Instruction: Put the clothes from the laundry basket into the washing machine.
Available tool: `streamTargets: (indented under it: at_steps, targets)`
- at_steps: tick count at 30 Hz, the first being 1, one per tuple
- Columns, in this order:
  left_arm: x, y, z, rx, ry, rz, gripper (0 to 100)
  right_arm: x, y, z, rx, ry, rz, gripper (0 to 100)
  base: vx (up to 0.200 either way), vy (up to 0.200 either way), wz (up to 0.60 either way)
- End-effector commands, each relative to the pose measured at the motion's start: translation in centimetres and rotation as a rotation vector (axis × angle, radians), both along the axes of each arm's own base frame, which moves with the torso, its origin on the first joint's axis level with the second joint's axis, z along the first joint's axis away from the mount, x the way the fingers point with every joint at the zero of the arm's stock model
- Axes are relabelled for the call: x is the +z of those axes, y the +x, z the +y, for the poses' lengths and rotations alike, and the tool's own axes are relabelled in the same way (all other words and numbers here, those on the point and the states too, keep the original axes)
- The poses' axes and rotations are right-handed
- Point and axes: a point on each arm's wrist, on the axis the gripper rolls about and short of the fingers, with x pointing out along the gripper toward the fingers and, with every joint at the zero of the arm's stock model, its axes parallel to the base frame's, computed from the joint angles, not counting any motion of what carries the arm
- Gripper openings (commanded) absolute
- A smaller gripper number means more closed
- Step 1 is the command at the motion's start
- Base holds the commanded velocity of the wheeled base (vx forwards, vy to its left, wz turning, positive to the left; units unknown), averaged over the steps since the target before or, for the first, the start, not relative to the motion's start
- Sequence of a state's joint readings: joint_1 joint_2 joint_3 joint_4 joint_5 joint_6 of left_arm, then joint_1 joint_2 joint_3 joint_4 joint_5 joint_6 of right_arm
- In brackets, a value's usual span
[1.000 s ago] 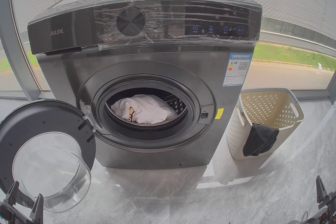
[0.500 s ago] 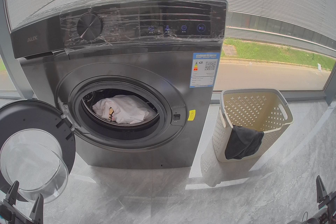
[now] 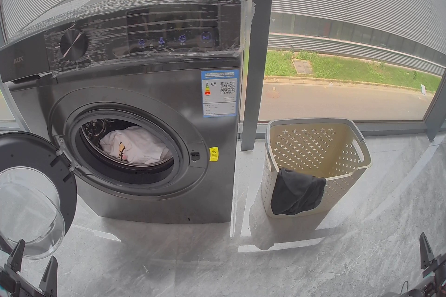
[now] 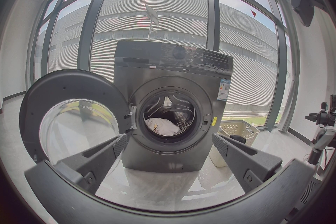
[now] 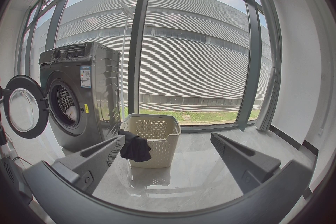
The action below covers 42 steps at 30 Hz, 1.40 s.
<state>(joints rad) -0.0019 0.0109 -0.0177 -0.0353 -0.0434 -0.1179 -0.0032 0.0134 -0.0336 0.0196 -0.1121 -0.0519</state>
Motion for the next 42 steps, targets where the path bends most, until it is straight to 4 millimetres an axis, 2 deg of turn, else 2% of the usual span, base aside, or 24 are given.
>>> streamTargets:
  at_steps: [1,10,25,42]
  targets:
    - [-0.06,-0.07,0.00,0.002,-0.003,-0.011,100,-0.03,-0.10,0.00,0.000,0.000,-0.012,100,0.000,-0.200,0.00]
    - [-0.05,-0.10,0.00,-0.001,0.000,-0.007,100,-0.03,-0.10,0.00,0.000,0.000,-0.012,100,0.000,0.000,0.00]
    - [-0.05,-0.10,0.00,-0.001,-0.002,-0.007,100,-0.03,-0.10,0.00,0.000,0.001,-0.012,100,0.200,0.000,0.00]
    - [-0.09,-0.06,0.00,0.001,-0.006,-0.011,100,0.00,-0.10,0.00,0.002,0.044,-0.020,100,0.000,0.000,0.00]
